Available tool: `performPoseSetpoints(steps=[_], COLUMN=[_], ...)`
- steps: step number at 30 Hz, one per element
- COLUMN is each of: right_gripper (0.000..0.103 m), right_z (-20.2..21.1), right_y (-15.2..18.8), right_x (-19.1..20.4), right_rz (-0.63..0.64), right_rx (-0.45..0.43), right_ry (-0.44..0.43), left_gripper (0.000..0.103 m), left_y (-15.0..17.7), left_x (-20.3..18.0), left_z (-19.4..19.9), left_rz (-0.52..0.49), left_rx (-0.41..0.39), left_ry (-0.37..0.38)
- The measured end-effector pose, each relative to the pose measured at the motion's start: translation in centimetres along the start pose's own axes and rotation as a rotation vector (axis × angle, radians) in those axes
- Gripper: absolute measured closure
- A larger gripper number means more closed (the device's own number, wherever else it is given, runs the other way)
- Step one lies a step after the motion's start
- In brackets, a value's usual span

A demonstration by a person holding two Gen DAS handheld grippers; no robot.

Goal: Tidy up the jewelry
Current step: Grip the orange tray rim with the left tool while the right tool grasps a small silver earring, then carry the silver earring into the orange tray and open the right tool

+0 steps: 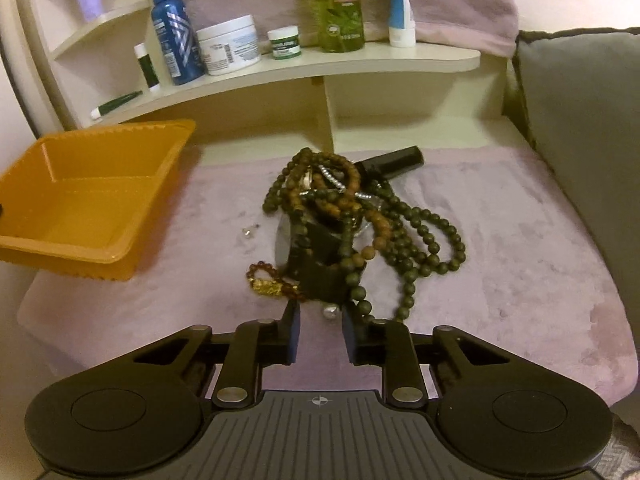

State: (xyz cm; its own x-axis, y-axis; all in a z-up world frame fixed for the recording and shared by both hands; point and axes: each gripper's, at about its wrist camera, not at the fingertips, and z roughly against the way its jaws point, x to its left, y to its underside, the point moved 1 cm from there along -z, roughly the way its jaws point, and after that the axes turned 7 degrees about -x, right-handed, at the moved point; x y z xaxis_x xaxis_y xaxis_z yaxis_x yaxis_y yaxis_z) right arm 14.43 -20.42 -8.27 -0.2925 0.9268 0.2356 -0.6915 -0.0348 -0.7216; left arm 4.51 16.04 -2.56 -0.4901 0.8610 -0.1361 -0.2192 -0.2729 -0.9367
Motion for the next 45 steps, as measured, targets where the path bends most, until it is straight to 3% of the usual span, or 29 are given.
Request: performPoseSetpoints(steps=[4, 7, 13, 30, 45], right_gripper=[0.084, 0.095, 0.095, 0.095, 0.095], right_z=[-0.5, -0.6, 0.5, 1.6, 0.0], right_y=[-0.1, 0.1, 0.0, -4.6, -6.0], right_x=[0.3, 0.7, 1.1, 4.8, 9.2], right_rz=[0.016, 0.065, 0.084, 0.082, 0.143], right_rx=[0.011, 0.007, 0.003, -0.118, -0.149], right_ry=[0.011, 0.036, 0.006, -0.207, -0.359], left_gripper=[0.097, 0.097, 0.097, 0.094, 0.090], left_y=[0.3, 0.3, 0.1, -0.3, -1.3], left_x=[-0.2, 0.1, 0.0, 0.5, 1.7], left_z=[-0.2, -0.1, -0.2, -1.8, -3.6], left_rz=[-0.009, -0.006, -0.008, -0.037, -0.064], left_rx=[-0.002, 0.009, 0.011, 0.040, 0.070], left_ry=[-0.020, -0.019, -0.019, -0.015, -0.013])
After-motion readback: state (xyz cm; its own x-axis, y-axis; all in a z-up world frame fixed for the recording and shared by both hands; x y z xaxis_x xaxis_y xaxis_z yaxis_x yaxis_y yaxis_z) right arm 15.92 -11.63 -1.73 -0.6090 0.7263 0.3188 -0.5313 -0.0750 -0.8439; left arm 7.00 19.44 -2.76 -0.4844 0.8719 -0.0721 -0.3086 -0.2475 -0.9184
